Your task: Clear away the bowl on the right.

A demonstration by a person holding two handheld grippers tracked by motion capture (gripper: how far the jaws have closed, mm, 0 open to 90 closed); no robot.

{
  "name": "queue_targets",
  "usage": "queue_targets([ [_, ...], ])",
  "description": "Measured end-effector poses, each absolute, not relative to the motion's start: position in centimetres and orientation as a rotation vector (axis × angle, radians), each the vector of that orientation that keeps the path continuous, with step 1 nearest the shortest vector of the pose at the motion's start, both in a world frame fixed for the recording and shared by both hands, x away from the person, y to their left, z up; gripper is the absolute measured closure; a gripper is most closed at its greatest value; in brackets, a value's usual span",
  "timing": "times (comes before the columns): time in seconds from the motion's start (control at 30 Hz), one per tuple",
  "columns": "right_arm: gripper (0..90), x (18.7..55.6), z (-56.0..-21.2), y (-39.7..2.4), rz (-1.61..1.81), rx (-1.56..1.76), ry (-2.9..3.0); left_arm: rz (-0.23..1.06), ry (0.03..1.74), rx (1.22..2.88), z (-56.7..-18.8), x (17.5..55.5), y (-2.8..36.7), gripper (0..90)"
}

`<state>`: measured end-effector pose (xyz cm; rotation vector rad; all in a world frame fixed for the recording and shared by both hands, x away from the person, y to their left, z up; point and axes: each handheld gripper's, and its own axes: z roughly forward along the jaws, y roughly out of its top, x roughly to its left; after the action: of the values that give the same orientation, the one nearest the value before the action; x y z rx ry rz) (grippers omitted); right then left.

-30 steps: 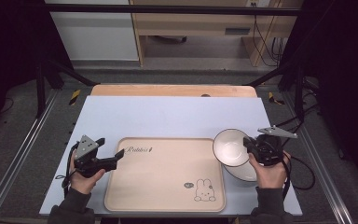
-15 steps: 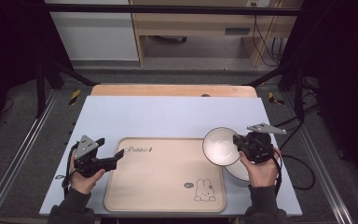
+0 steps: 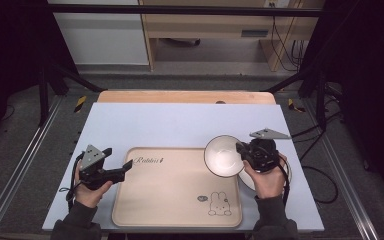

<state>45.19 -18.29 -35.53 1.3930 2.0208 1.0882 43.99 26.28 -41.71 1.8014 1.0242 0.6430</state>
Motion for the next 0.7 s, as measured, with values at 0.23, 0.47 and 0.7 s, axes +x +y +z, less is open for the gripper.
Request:
queue_targets([
  [0.23,80.5,45.7,-35.4,-16.4,1.1,1.356,2.062,0.645,1.022,1.8,-41.7,43.9,26.2,13.7],
  [0.47,80.6,46.2,-35.7,-15.1,1.098,1.334,2.093,0.643,1.023,1.797,-41.6,44.0,26.3,13.7],
  [0.7,80.5,46.6,-36.0,-14.0,1.092,1.32,2.132,0.645,1.02,1.794,-41.6,43.9,26.3,13.7],
])
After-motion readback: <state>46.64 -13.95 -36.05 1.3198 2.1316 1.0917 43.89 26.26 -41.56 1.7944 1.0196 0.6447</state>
